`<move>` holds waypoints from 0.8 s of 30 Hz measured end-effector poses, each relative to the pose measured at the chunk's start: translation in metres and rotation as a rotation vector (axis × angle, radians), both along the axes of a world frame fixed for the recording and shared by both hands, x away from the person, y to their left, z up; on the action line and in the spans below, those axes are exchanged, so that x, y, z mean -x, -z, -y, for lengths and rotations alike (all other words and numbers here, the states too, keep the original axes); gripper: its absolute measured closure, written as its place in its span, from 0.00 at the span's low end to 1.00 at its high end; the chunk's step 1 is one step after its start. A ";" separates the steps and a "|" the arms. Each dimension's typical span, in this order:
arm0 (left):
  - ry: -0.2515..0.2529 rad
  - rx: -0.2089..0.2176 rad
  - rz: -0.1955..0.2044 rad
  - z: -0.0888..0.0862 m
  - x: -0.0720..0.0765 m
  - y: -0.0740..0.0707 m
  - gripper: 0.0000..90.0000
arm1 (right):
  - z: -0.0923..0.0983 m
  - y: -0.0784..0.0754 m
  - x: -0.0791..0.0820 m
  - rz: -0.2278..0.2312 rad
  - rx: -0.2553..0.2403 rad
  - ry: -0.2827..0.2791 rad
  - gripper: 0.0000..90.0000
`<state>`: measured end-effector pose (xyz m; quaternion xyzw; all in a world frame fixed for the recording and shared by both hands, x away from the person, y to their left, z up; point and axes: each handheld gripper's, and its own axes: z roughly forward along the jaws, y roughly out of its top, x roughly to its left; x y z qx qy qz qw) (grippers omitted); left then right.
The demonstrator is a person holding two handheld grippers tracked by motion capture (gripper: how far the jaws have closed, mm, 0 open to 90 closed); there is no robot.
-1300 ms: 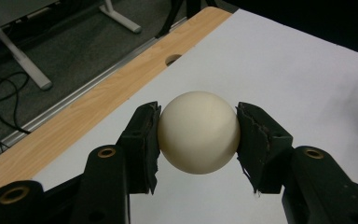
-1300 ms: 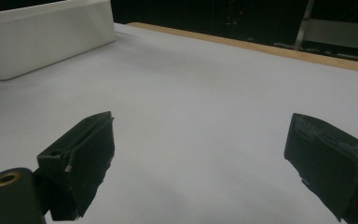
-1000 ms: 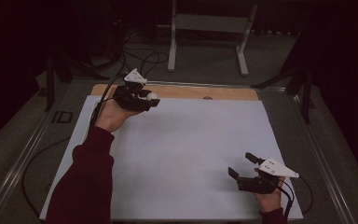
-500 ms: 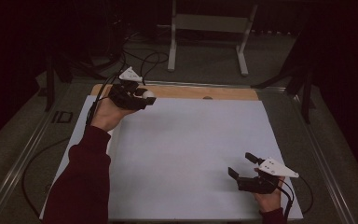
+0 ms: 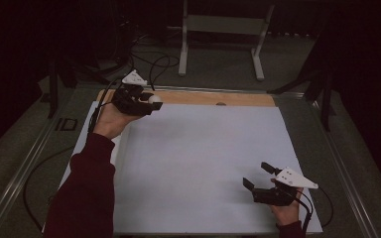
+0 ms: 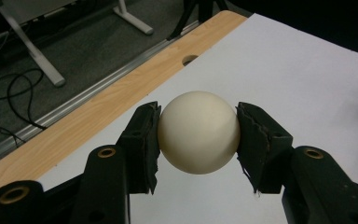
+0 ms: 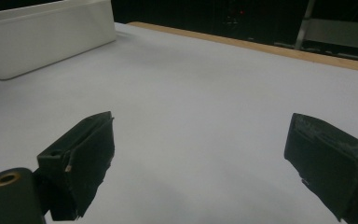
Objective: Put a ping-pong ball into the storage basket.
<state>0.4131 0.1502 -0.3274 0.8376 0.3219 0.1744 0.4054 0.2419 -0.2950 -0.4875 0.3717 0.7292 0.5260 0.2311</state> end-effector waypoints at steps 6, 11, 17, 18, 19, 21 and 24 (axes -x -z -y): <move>-0.008 0.000 0.004 -0.005 0.001 -0.001 0.57 | 0.000 0.000 0.000 0.000 -0.001 0.000 0.09; -0.009 0.004 0.011 -0.008 0.001 -0.001 0.57 | 0.000 0.000 0.000 -0.001 -0.001 0.000 0.09; -0.014 0.002 0.011 -0.011 0.001 -0.001 0.57 | 0.000 0.000 0.000 -0.002 0.000 0.001 0.09; -0.016 0.002 0.012 -0.011 0.001 -0.001 0.57 | 0.000 0.000 0.000 -0.003 0.000 0.002 0.09; -0.017 0.000 0.013 -0.012 0.001 -0.001 0.57 | 0.000 0.000 0.000 -0.001 0.000 0.001 0.09; -0.019 -0.002 0.013 -0.013 0.001 -0.002 0.57 | 0.000 0.000 0.000 -0.002 0.000 0.001 0.09; -0.022 -0.001 0.012 -0.014 0.001 -0.001 0.57 | 0.000 0.000 0.000 -0.001 0.000 0.000 0.09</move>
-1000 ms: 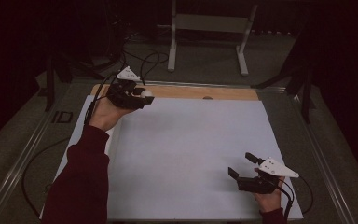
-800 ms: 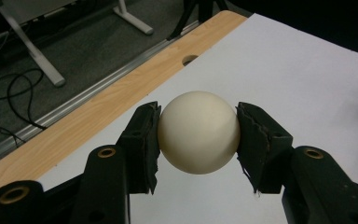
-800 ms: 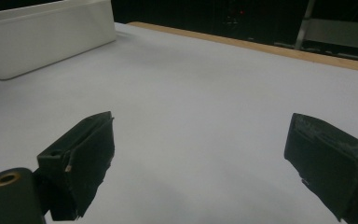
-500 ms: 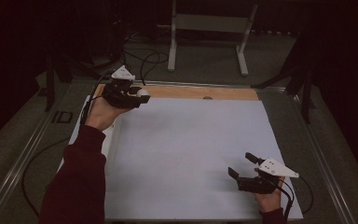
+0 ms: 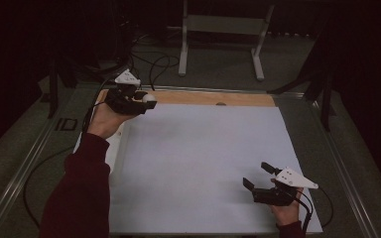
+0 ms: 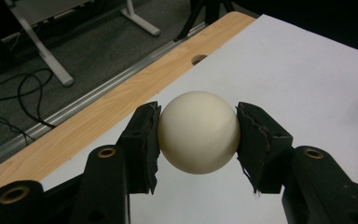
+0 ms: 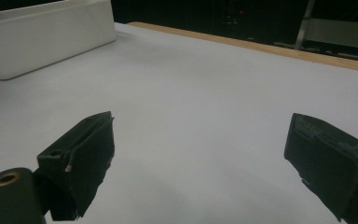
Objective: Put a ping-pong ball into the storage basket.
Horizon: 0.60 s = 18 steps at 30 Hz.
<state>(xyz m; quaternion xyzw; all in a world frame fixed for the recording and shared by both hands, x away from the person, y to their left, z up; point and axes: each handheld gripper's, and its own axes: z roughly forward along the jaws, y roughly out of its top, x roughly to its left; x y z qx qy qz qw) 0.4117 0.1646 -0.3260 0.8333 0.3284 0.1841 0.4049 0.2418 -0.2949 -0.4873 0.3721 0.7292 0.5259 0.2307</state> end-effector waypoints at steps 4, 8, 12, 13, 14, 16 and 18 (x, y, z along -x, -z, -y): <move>-0.007 -0.001 0.001 -0.004 0.000 0.000 0.57 | 0.000 0.000 0.000 0.000 0.001 0.001 0.09; -0.012 -0.005 0.002 -0.007 0.000 -0.001 0.57 | 0.000 0.000 0.000 -0.002 0.001 0.002 0.09; -0.017 -0.007 0.001 -0.009 0.000 -0.001 0.57 | 0.000 0.000 0.000 -0.002 0.001 0.002 0.09; -0.020 -0.003 0.000 -0.010 0.000 -0.001 0.57 | 0.000 0.000 0.000 -0.002 0.001 0.002 0.09; -0.023 -0.003 0.000 -0.010 0.000 -0.001 0.57 | 0.000 0.000 0.000 -0.001 0.001 0.002 0.09; -0.023 -0.007 -0.001 -0.012 0.000 -0.001 0.57 | -0.001 0.000 0.000 -0.002 0.002 0.002 0.09; -0.026 -0.001 0.001 -0.014 0.001 -0.002 0.57 | 0.000 0.000 0.000 -0.002 0.003 0.002 0.09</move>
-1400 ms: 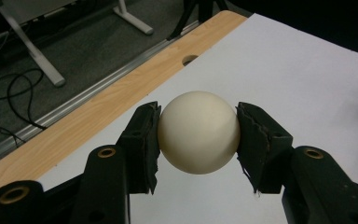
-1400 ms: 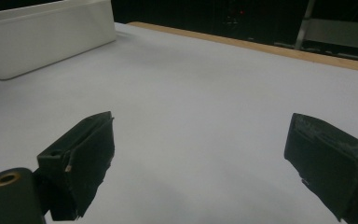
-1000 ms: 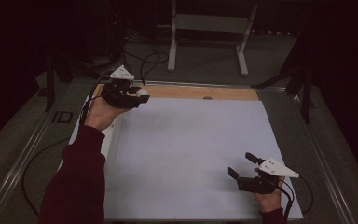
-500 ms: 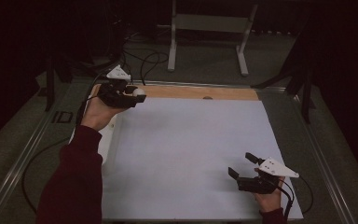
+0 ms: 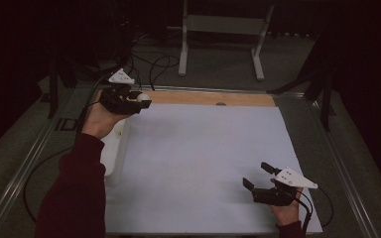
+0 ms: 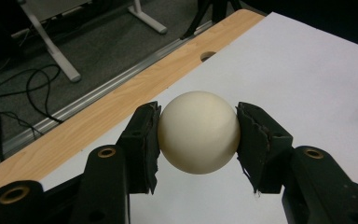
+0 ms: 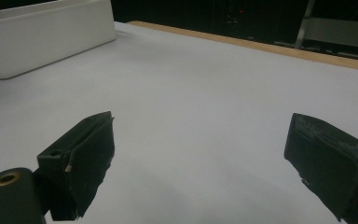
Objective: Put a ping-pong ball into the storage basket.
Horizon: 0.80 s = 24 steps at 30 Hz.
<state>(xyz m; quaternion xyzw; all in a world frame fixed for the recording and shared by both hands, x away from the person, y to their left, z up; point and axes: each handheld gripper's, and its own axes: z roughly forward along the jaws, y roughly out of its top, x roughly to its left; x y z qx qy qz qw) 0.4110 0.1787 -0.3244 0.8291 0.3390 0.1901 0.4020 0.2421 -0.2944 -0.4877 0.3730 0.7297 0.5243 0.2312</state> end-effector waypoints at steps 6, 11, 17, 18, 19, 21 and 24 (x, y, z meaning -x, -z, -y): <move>-0.012 0.002 0.002 -0.007 0.001 -0.001 0.57 | 0.000 0.000 0.000 0.000 0.000 0.000 0.09; -0.023 0.005 0.003 -0.012 0.002 -0.002 0.57 | 0.000 0.000 0.000 -0.002 0.000 0.002 0.09; -0.033 0.004 0.005 -0.017 0.003 -0.003 0.57 | 0.000 0.000 0.000 -0.002 0.001 0.003 0.09; -0.034 0.002 0.005 -0.018 0.003 -0.003 0.57 | 0.000 0.000 0.000 -0.002 0.001 0.003 0.09; -0.036 0.003 0.006 -0.019 0.003 -0.003 0.57 | 0.000 0.000 0.000 -0.002 0.001 0.003 0.09; -0.040 0.004 0.007 -0.020 0.004 -0.004 0.57 | 0.000 0.000 0.000 -0.002 0.001 0.004 0.09; -0.044 0.001 0.007 -0.023 0.004 -0.003 0.57 | 0.000 0.000 0.000 -0.001 0.001 0.004 0.09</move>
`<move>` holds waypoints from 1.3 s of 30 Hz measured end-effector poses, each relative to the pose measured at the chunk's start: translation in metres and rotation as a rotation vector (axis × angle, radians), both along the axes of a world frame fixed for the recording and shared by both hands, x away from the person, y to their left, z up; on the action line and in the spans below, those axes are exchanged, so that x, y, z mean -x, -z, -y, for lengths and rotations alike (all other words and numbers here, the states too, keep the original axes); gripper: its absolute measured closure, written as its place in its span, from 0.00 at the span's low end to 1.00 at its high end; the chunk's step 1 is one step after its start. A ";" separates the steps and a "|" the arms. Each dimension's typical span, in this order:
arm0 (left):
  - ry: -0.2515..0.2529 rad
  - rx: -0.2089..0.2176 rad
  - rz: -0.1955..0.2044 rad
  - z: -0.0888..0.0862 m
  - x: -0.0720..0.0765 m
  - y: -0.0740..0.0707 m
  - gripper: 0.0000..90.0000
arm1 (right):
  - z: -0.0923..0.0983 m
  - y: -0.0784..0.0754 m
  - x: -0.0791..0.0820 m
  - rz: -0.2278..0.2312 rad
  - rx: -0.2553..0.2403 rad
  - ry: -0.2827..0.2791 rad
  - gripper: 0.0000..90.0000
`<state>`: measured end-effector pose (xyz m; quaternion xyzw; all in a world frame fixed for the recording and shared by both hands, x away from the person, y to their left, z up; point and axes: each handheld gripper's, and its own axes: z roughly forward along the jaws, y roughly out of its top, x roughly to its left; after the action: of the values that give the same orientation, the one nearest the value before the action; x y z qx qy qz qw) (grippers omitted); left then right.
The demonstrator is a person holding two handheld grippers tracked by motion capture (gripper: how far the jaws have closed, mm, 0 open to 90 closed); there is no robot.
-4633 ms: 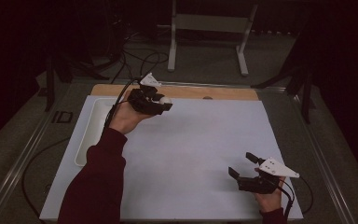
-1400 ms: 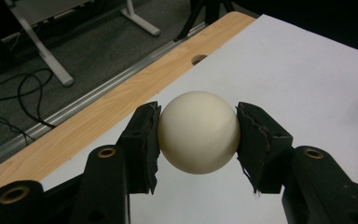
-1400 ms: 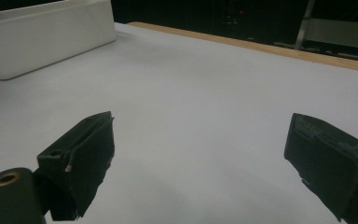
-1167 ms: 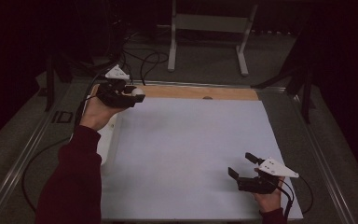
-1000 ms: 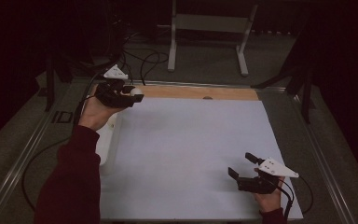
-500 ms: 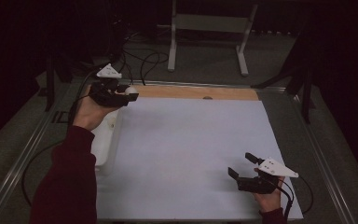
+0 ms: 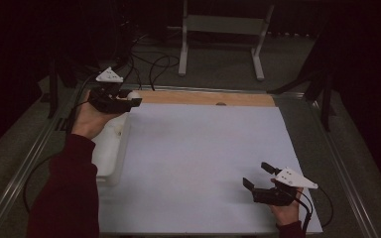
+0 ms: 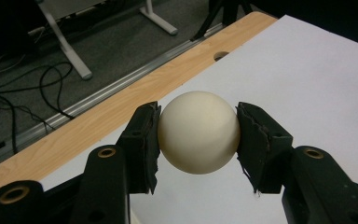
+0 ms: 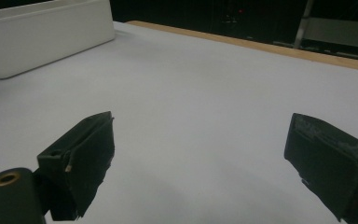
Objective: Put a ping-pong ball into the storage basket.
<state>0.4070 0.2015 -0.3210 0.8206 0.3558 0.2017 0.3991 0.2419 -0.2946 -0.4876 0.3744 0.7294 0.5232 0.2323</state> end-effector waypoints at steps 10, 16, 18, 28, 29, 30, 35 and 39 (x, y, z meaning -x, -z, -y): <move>-0.015 -0.002 -0.001 -0.009 0.002 0.001 0.57 | 0.000 0.000 0.000 0.000 -0.001 -0.001 0.09; -0.029 0.002 0.001 -0.013 0.003 0.000 0.57 | 0.000 0.000 -0.001 0.001 0.001 -0.001 0.09; -0.030 0.000 0.001 -0.014 0.003 0.000 0.57 | 0.000 0.000 0.000 -0.001 0.000 0.000 0.09; -0.041 -0.001 0.002 -0.019 0.004 0.000 0.57 | 0.000 0.000 0.000 0.001 0.001 0.001 0.09; -0.042 -0.001 0.000 -0.019 0.004 0.001 0.57 | 0.000 0.000 0.000 0.001 0.001 0.001 0.09; -0.042 -0.006 -0.001 -0.020 0.004 0.001 0.57 | 0.000 0.000 0.000 0.001 0.001 0.000 0.09; -0.048 -0.006 -0.003 -0.022 0.004 0.002 0.57 | 0.000 0.000 0.000 -0.001 0.001 0.001 0.09; -0.055 -0.008 -0.008 -0.025 0.004 0.004 0.57 | 0.000 0.000 0.001 -0.001 0.001 0.000 0.09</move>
<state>0.4031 0.2264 -0.3249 0.8128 0.3789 0.2109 0.3889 0.2413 -0.2943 -0.4874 0.3747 0.7296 0.5228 0.2323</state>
